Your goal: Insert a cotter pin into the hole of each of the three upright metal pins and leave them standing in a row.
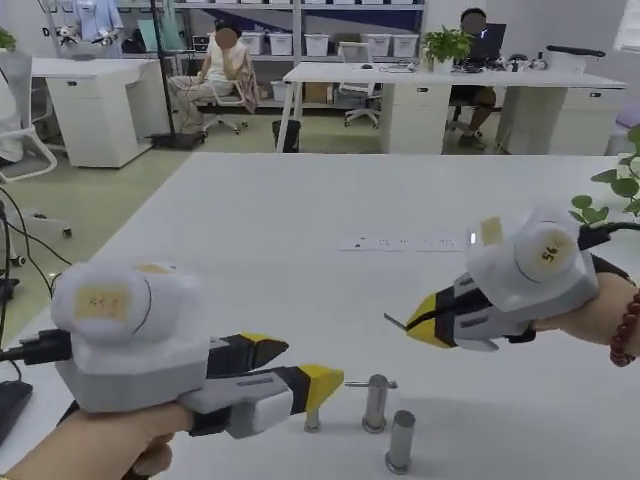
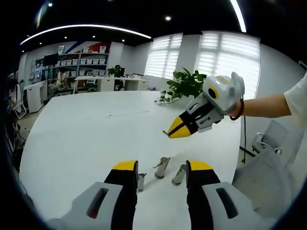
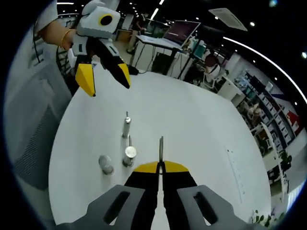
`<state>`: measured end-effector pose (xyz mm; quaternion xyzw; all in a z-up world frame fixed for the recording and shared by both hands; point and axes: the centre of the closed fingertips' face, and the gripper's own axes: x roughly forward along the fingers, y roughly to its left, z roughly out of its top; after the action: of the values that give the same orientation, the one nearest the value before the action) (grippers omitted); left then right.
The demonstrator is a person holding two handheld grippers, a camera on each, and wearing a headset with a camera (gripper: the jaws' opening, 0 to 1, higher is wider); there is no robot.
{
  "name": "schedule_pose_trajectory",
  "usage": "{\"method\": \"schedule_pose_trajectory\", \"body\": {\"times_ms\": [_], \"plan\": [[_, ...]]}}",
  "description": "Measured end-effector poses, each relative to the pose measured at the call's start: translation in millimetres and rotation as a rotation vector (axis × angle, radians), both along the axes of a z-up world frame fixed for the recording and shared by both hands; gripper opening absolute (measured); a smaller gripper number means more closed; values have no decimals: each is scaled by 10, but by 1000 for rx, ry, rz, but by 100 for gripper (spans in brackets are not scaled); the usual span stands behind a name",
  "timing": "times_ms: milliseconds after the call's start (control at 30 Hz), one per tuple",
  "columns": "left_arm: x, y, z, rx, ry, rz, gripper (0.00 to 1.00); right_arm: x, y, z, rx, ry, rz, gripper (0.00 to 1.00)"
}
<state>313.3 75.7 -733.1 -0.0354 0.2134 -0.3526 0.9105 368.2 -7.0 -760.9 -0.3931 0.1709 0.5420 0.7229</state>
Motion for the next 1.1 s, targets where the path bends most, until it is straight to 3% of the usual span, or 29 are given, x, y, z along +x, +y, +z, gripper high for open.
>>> {"method": "schedule_pose_trajectory", "body": {"times_ms": [267,567,1100], "plan": [[19,-204,-5,-51,52,-48,29,-234,111,74,5,-28,65,2],[-11,-358,13,-108,99,-83,22,-472,209,117,-39,-91,162,2],[-96,-479,10,-183,185,-107,12,-661,272,172,-53,-133,227,2]]}}
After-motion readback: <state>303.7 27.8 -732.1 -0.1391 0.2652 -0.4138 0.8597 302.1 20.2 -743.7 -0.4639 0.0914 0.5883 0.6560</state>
